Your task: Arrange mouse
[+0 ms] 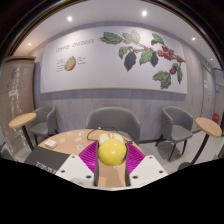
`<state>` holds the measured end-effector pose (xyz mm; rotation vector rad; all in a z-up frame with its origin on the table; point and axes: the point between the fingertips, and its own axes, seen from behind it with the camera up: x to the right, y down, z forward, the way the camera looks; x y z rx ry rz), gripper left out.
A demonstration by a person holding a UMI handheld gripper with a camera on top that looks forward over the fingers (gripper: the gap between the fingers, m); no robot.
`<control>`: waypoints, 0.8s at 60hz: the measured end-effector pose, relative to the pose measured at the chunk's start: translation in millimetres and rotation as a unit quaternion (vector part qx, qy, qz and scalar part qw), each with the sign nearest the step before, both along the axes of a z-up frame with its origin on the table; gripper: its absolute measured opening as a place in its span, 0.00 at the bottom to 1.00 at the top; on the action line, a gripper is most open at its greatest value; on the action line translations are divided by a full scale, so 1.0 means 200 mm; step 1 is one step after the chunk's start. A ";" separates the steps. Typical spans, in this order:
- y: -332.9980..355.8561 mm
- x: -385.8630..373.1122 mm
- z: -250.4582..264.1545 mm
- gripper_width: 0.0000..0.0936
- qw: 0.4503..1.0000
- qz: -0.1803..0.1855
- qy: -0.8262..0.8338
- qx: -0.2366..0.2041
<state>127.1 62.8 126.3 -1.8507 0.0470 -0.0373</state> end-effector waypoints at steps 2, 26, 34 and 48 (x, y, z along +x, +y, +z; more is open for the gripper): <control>-0.03 -0.14 0.11 0.38 1.000 0.010 0.005 0.017; -0.14 -1.17 -0.62 0.40 0.990 0.065 0.003 -0.124; -0.13 -1.15 -0.68 0.51 0.989 0.060 -0.007 -0.137; -0.36 -1.16 -0.60 0.93 0.970 0.180 0.001 -0.166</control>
